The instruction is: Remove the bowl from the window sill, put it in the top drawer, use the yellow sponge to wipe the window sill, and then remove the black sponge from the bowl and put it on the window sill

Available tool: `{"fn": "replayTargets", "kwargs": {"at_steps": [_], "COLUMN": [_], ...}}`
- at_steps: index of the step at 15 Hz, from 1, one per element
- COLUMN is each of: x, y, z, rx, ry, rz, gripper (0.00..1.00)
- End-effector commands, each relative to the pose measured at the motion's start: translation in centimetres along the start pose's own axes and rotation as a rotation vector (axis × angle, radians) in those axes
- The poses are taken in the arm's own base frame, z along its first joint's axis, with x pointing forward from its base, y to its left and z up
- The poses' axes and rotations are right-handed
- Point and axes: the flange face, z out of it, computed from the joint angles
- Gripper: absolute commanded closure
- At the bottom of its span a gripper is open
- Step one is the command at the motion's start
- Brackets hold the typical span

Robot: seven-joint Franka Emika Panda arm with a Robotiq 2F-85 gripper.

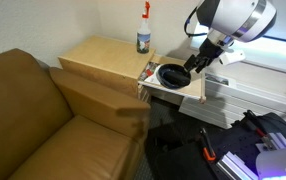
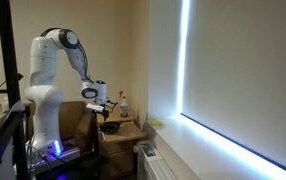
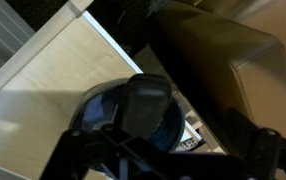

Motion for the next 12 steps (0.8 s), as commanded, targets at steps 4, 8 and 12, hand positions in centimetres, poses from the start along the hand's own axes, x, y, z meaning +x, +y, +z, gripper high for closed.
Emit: {"fn": "replayTargets", "kwargs": {"at_steps": [4, 8, 12], "x": [0.4, 1.9, 2.7], "y": [-0.1, 1.0, 1.7], "z": [-0.9, 0.4, 0.0], "rx": [-0.024, -0.059, -0.068], "ry": [0.039, 0.055, 0.080], "rz": [0.009, 0.086, 0.125], "gripper": [0.00, 0.00, 0.00]}}
